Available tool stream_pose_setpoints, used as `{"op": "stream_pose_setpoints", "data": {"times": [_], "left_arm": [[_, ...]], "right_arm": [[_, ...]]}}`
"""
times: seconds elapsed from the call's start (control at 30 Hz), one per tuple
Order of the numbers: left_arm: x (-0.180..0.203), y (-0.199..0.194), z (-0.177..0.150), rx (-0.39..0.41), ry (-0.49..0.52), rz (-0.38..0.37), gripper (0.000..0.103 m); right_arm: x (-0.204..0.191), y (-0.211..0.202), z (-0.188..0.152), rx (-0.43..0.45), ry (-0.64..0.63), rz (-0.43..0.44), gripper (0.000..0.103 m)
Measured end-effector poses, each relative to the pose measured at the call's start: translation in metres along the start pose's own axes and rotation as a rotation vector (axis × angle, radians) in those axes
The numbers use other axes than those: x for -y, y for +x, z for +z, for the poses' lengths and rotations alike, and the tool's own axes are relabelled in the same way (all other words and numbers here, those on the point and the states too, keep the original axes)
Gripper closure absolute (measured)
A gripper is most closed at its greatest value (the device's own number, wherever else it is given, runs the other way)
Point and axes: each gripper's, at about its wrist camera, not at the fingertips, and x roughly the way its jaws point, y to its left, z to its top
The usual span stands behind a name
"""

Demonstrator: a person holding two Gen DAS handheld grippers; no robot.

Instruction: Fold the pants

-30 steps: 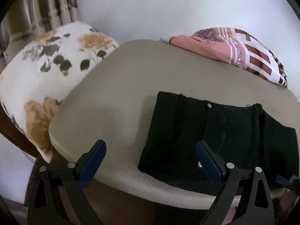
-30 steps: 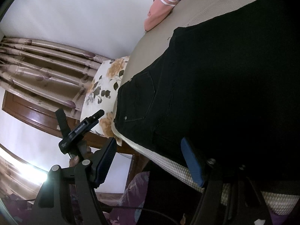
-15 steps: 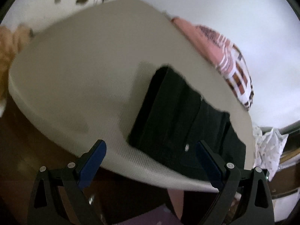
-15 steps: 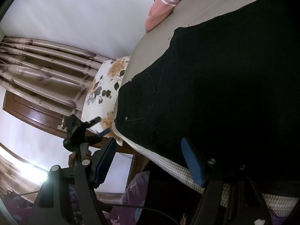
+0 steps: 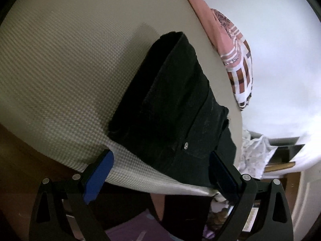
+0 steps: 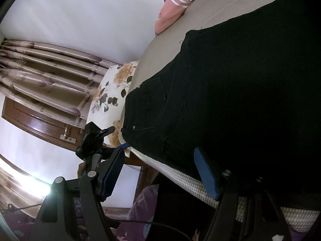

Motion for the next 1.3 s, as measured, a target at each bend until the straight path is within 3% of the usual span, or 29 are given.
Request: {"op": "stream_pose_setpoints", "data": {"times": [0.33,0.53,0.7,0.87,0.93,1.07,1.17,1.3], "left_arm": [[0.000,0.006,0.010,0.022,-0.021,-0.085,0.006],[-0.012,0.007,0.009,0.076,-0.047,-0.200,0.006],[-0.010,0.006,0.014,0.068,-0.018,-0.221,0.006],[0.006,0.008,0.008,0.017,0.172,-0.146,0.006],[0.002,0.006,0.009,0.022,0.131,-0.147,0.009],[-0.014,0.002,0.014,0.035,-0.061,-0.149,0.020],[-0.014,-0.001,0.009,0.068,-0.123,-0.075,0.033],[0.002,0.001,0.007,0.113,-0.124,0.027,0.033]], "right_arm": [[0.001,-0.001,0.001,0.000,0.001,-0.001,0.035],[0.002,-0.001,0.002,0.003,0.004,-0.006,0.035],[0.003,-0.002,0.002,0.004,0.003,-0.006,0.035],[0.003,-0.002,0.002,0.003,0.004,-0.004,0.035],[0.004,-0.003,0.002,0.004,0.004,-0.001,0.035],[0.005,-0.003,0.003,0.004,0.005,0.000,0.036],[0.005,-0.003,0.003,0.005,0.006,0.002,0.036],[0.005,-0.003,0.003,0.005,0.006,0.001,0.035]]}}
